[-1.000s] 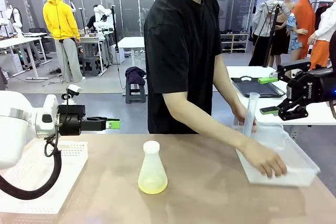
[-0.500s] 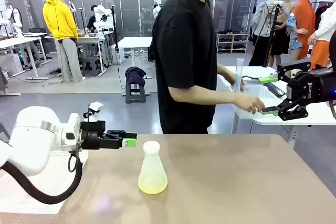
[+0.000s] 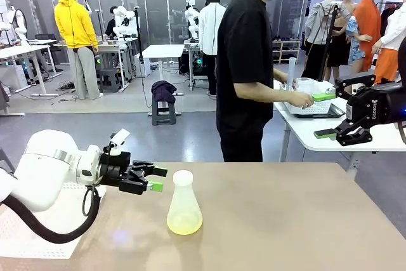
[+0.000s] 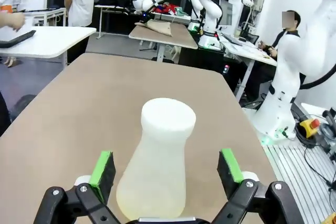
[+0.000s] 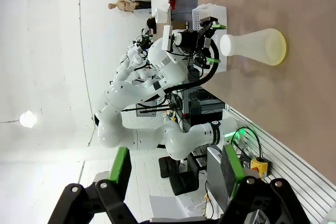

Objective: Prepare the solutions needed for the experiment.
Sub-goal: When the human places the Big flask in the center of the table, pick up the Big flask and place it in the left Organizing basket.

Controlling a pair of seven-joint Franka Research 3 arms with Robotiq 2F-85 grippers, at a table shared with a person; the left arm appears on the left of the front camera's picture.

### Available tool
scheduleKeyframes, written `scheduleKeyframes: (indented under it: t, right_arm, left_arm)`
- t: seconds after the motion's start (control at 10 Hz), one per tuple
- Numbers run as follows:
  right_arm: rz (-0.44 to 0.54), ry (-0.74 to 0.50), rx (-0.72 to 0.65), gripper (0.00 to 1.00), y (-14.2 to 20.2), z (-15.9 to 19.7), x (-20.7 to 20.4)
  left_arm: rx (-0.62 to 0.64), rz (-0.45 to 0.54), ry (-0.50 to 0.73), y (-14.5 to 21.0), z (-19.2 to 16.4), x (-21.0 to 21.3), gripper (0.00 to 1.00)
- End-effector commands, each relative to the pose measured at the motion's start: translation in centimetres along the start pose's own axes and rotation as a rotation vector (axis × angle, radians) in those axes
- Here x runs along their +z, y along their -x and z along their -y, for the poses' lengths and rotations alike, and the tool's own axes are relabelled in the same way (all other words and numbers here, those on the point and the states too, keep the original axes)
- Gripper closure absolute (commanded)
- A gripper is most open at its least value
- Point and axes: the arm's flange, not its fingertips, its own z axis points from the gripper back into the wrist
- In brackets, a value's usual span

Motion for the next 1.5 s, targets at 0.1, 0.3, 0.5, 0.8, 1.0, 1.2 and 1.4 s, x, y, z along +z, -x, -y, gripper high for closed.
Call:
scheduleKeyframes:
  t: [0.1,0.3,0.5,0.8,1.0,1.2,1.4]
  right_arm:
    - [0.002,-0.014,0.009,0.13,0.1,-0.2,0.0]
    - [0.002,-0.014,0.009,0.13,0.1,-0.2,0.0]
    - [0.002,-0.014,0.009,0.13,0.1,-0.2,0.0]
    - [0.002,-0.014,0.009,0.13,0.1,-0.2,0.0]
    - [0.002,-0.014,0.009,0.13,0.1,-0.2,0.0]
    - [0.002,-0.014,0.009,0.13,0.1,-0.2,0.0]
    - [0.002,-0.014,0.009,0.13,0.1,-0.2,0.0]
  left_arm:
    - [0.000,0.000,0.000,0.0,0.0,0.0,0.00]
    - [0.000,0.000,0.000,0.0,0.0,0.0,0.00]
    - [-0.009,-0.006,-0.014,1.2,-0.2,-0.6,0.00]
    - [-0.087,0.011,0.023,2.8,-0.1,-1.7,0.00]
    - [-0.108,0.026,0.017,3.4,-0.2,-2.3,0.00]
    - [-0.079,0.070,0.015,3.7,-0.4,-2.8,0.00]
    - [-0.119,0.094,0.025,3.5,-0.4,-3.4,0.00]
